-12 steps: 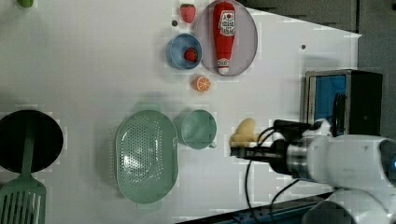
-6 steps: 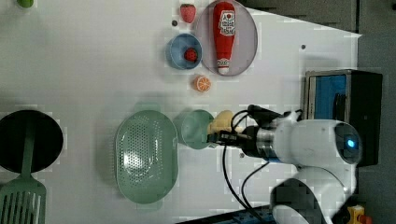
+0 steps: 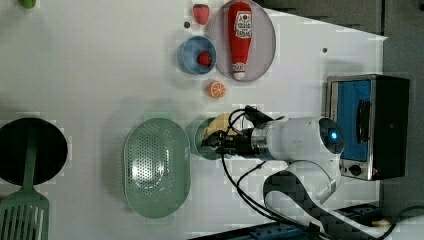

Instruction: Pick Banana and place it in mug.

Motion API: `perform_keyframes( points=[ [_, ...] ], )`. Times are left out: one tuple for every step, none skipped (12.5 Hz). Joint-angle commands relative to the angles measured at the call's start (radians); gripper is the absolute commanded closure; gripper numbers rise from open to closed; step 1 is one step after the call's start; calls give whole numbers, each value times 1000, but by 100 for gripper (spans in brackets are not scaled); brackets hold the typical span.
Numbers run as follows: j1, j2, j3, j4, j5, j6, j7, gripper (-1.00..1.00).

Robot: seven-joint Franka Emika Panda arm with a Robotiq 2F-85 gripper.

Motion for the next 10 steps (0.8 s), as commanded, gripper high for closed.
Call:
perform_keyframes(
  points=[
    [-1,-125,4,15,-6,-1,95,-87],
    [0,-151,6,17,-5,-19,95,-99],
    [0,-182,6,18,-5,-29,95,-100],
    [-1,-221,4,22,-2,-36,95,-100],
    [-3,-268,-4,23,-1,-57,95,-100],
    [-4,-322,-17,25,0,-89,95,-100],
    [-7,-381,-38,33,0,-135,95,-100],
    [-10,-443,-67,47,0,-197,95,-100],
    [-13,-502,-103,67,0,-279,95,-100],
    [-14,-555,-143,92,0,-383,90,-100]
  ],
)
